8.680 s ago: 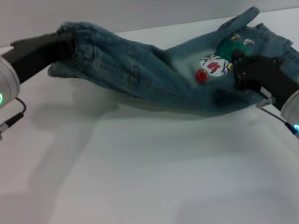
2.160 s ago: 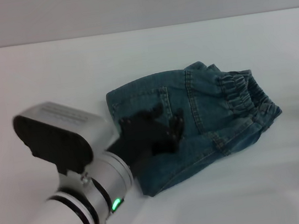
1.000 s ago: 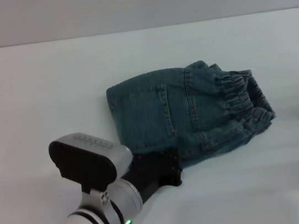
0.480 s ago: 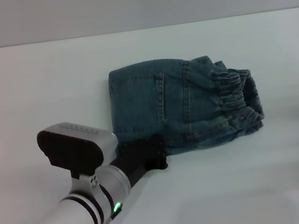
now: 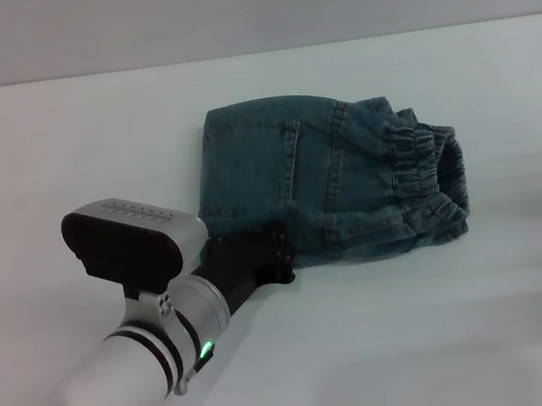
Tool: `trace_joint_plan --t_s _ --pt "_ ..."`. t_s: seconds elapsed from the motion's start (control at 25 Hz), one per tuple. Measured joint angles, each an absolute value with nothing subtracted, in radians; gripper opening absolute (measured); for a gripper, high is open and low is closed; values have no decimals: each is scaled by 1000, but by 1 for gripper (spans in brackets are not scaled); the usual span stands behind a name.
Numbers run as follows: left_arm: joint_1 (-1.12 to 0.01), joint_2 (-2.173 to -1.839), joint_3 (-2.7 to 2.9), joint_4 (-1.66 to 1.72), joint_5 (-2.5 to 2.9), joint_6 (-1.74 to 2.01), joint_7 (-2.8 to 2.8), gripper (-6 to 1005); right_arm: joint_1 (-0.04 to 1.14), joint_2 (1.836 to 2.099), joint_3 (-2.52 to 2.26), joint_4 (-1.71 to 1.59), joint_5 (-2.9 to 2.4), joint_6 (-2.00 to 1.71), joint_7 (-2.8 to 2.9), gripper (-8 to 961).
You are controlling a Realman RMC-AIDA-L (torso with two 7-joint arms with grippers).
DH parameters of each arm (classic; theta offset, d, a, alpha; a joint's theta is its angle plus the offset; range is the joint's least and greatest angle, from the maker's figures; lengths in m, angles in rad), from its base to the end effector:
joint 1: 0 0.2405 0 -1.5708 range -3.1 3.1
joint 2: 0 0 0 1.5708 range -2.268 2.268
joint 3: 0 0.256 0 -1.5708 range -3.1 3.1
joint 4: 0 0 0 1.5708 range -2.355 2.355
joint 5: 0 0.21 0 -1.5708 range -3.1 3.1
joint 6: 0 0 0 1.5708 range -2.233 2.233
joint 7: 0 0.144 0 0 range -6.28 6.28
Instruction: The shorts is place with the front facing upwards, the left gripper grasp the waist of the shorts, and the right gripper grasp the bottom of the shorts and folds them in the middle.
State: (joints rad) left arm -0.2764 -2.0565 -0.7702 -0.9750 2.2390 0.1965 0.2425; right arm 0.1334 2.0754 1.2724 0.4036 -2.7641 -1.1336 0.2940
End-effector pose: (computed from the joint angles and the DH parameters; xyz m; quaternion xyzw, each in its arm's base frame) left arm -0.2218 0.2969 -0.1414 -0.8505 -0.3373 -0.1737 0.3643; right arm 0.3587 0.2726 0.0034 -0.6362 0.3012 0.3427 0.6221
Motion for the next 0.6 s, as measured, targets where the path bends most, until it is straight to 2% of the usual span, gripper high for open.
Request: trace_joint_plan --t_s 0.16,0.4,0.6 --pt "-257 -2051 -762 -999 2248 236 242 6 136 2073 1256 402 -2767 -1140 287 0" --pt "-72 -2048 -747 -1071 2439 570 245 7 131 2074 1234 391 -2859 -1241 224 -1" --pt "-28 -2050 -826 -995 2500 797 247 8 123 2085 1219 395 -2861 -1328 108 -1"
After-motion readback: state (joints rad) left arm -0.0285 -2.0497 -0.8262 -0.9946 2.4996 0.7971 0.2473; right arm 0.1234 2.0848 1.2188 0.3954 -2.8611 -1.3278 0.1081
